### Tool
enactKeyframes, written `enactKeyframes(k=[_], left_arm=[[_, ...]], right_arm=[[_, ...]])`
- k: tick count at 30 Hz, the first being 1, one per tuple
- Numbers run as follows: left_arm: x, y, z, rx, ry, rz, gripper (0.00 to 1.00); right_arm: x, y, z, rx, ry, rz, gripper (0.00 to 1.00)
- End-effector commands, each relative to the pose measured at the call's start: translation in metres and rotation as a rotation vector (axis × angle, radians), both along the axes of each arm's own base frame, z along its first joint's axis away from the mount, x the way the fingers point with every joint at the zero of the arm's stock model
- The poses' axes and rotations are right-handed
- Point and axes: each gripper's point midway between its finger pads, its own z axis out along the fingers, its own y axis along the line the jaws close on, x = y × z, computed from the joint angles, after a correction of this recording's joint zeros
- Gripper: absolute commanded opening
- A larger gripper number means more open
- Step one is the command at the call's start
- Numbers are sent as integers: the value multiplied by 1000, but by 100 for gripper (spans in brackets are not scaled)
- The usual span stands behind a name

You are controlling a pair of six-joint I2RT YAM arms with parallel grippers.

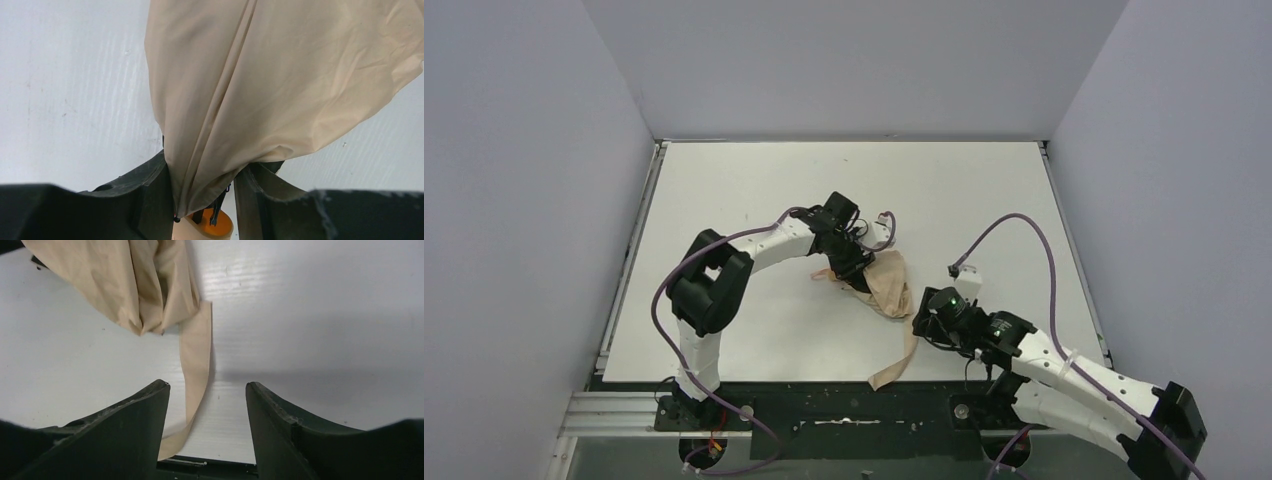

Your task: Put away the umbrella

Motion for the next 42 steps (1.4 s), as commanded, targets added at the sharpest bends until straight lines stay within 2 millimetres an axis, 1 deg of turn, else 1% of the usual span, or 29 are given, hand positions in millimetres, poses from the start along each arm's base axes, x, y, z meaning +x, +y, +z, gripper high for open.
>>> enactKeyframes(k=[1, 5, 9, 15, 22, 23, 30, 35, 39, 40, 42], left_arm=[[27, 11, -1, 46, -56, 87, 0], [26, 10, -2, 46, -54, 83, 0], [26, 11, -3, 51, -55, 83, 0], [29, 11, -3, 67, -63, 94, 0], [35, 13, -1, 77, -79, 112, 0], [36, 13, -1, 78, -81, 113, 0], [39, 15, 2, 86, -88, 121, 0], [39, 17, 2, 95, -90, 125, 0], [41, 17, 2, 104, -96, 132, 0], [41, 17, 2, 106, -97, 133, 0], [42, 18, 1, 113, -102, 146, 0]], right_arm=[[-10, 7, -15, 81, 35, -133, 59], [-10, 25, -28, 147, 61, -117, 59], [-10, 34, -37, 136, 95, -89, 59], [-9, 43, -43, 150, 120, -56, 48], [-16, 41, -48, 164, 164, -48, 33], [-17, 41, -48, 167, 171, -46, 29], [-29, 32, -46, 169, 199, -25, 11], [-35, 27, -52, 170, 227, -20, 6], [-37, 30, -57, 176, 238, -7, 0], [-36, 30, -58, 176, 237, -6, 0], [-39, 38, -58, 202, 253, 32, 0]])
